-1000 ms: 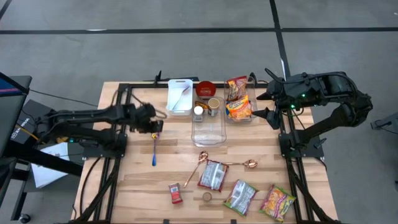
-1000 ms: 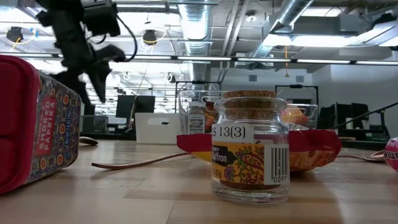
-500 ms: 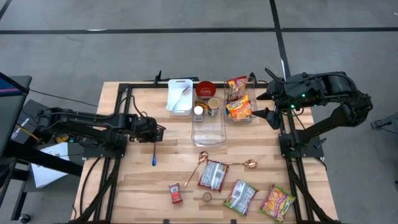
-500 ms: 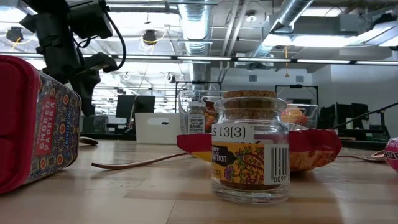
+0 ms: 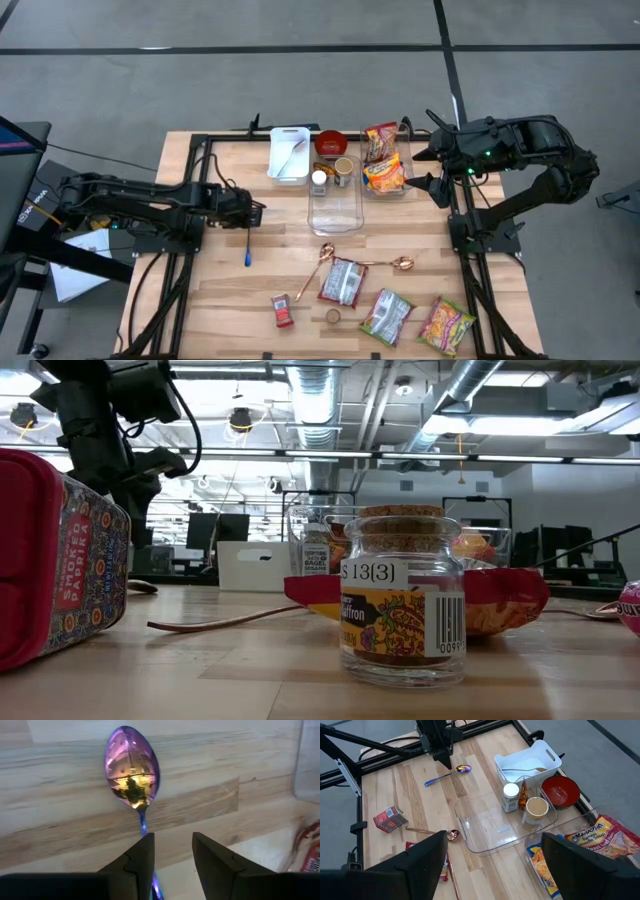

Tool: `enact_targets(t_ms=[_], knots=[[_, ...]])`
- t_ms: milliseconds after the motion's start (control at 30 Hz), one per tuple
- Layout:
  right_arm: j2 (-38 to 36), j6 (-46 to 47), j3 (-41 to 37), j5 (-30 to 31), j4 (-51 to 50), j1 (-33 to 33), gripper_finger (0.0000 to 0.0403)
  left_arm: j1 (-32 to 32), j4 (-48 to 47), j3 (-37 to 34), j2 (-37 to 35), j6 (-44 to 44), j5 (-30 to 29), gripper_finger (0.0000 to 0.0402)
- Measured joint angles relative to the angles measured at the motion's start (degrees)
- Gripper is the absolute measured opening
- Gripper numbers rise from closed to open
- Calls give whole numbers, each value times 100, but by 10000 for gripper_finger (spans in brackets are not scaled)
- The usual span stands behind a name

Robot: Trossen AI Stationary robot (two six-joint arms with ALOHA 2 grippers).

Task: Pick & Place Food Item
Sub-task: Put the blue spoon into the white bin

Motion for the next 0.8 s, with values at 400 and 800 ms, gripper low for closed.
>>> enact_targets(t_ms=[400, 800], knots=[[0, 0, 0, 0, -2, -1, 314, 0, 219, -447, 2, -155, -68, 127], [0, -16, 0, 1, -2, 1, 314, 0, 656, -761, 39, -280, -41, 127]])
